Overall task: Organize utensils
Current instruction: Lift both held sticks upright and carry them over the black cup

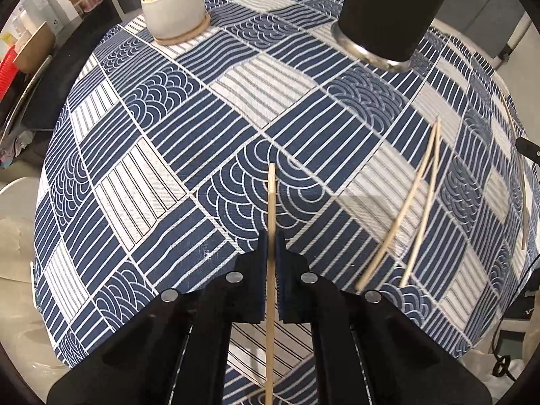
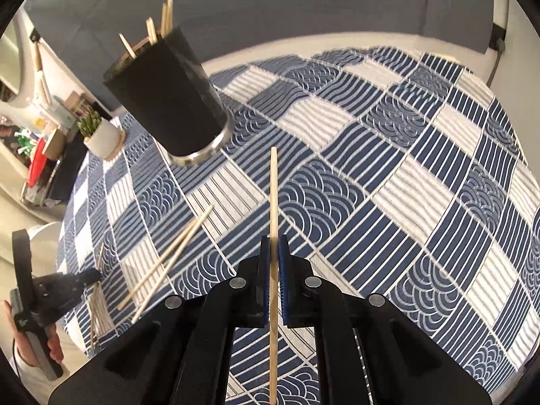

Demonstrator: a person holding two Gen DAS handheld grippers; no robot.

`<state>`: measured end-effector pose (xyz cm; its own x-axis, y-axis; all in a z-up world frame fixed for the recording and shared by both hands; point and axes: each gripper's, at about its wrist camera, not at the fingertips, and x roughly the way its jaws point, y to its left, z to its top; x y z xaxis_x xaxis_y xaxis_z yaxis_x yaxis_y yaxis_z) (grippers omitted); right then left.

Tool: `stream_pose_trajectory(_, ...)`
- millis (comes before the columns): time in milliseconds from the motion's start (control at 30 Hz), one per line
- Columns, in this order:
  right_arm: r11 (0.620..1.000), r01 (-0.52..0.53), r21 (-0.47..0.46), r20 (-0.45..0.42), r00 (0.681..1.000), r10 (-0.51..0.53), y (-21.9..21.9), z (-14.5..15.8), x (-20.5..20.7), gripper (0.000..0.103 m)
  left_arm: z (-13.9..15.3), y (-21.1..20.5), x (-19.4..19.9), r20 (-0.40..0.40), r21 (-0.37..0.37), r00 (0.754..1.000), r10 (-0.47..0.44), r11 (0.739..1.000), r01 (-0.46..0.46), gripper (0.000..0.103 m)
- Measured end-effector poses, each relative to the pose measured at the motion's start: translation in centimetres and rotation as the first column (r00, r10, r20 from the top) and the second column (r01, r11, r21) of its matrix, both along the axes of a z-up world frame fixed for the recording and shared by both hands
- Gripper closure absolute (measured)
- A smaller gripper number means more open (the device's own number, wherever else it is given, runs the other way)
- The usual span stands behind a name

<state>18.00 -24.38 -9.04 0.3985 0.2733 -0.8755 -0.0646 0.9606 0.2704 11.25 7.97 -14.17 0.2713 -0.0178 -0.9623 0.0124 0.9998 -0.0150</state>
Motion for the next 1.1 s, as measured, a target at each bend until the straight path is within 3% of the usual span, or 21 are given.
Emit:
stream_pose_trajectory(333, 0.998, -0.058, 0.002, 0.110, 0.992, 0.058, 0.9, 4.2, 1.0, 0.098, 3.9, 0.4, 1.9, 0.073, 0.041, 0.997, 0.039, 0.998, -0.042, 0.098)
stream_pose_trajectory(567, 0.997, -0.070, 0.009, 0.199, 0.978, 0.067, 2.1, 7.9, 3.1, 0.098, 7.7, 0.3, 4.2, 0.153, 0.020, 0.987, 0.041, 0.999, -0.044, 0.098)
stream_pose_trajectory(633, 0.996, -0.090, 0.011, 0.230, 0.969, 0.085, 2.4, 9.1, 3.7, 0.098, 9.3, 0.2, 5.1, 0.181, -0.016, 0.983, 0.044, 0.999, -0.042, 0.098)
stream_pose_trajectory(767, 0.990, -0.141, 0.003, 0.320, 0.938, 0.133, 3.4, 11.9, 5.2, 0.098, 12.7, -0.8, 7.1, 0.264, 0.007, 0.964, 0.036, 0.999, -0.039, 0.098)
stream_pose_trajectory(1100, 0.950, -0.308, 0.047, 0.495, 0.834, 0.246, 6.4, 15.8, 9.2, 0.098, 19.1, -3.2, 13.3, 0.414, -0.069, 0.910, 0.026, 0.998, 0.003, 0.098)
